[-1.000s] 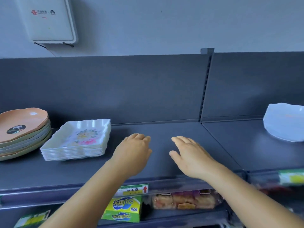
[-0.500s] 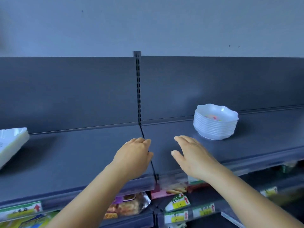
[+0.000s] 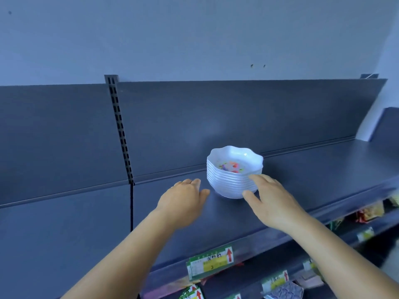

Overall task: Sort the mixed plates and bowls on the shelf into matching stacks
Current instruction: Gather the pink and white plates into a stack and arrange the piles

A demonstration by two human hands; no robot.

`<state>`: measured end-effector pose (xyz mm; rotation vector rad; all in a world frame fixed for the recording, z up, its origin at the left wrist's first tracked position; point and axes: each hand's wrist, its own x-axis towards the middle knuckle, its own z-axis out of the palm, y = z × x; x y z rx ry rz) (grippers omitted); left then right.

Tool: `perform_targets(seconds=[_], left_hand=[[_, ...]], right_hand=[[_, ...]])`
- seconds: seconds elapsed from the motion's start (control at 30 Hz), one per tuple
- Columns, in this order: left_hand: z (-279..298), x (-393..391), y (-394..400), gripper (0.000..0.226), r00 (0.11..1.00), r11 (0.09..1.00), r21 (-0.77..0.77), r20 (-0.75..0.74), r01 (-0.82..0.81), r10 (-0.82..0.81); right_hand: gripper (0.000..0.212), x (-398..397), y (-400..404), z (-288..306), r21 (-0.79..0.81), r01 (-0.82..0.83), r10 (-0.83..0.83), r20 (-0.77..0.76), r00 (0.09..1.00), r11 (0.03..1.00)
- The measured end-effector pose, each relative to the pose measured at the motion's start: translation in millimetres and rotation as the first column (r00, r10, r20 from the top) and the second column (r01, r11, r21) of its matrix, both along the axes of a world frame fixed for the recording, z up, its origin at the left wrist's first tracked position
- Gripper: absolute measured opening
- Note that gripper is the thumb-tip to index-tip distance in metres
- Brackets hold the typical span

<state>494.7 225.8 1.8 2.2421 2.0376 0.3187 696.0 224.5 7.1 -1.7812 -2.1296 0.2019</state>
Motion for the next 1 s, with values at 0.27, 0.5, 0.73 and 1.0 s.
perform_targets(seconds=[0.27,0.5,0.73,1.0], left_hand=[[-1.4,29.8,66.4,0.028,0.951,0.995,-0.104,0.309,-0.004,0.036],[-28.0,39.3,98.0,0.058,0.686,0.978,-0.201,0.719,0.055,0.109],[-36.7,51.3,106.6,0.059,0.465,0.981,-0.193,0.869,0.000,0.171],[-31.7,48.7,100.0,0.060,0.358,0.956,-0.234,0.890,-0.176,0.284]], right_hand=[[0.055,26.4,68.2,-9.0,-0.091,0.150,-0.168,-0.252,0.953,0.985],[0.060,35.6,118.6,-27.0,-0.350,0.058,-0.291,-0.664,0.689,0.935],[0.032,35.9,141.4,-25.6,-0.395,-0.117,-0.299,-0.829,0.472,0.911],[0.037,30.7,140.3,-25.9,-0.336,-0.183,-0.228,-0.867,0.443,0.924]])
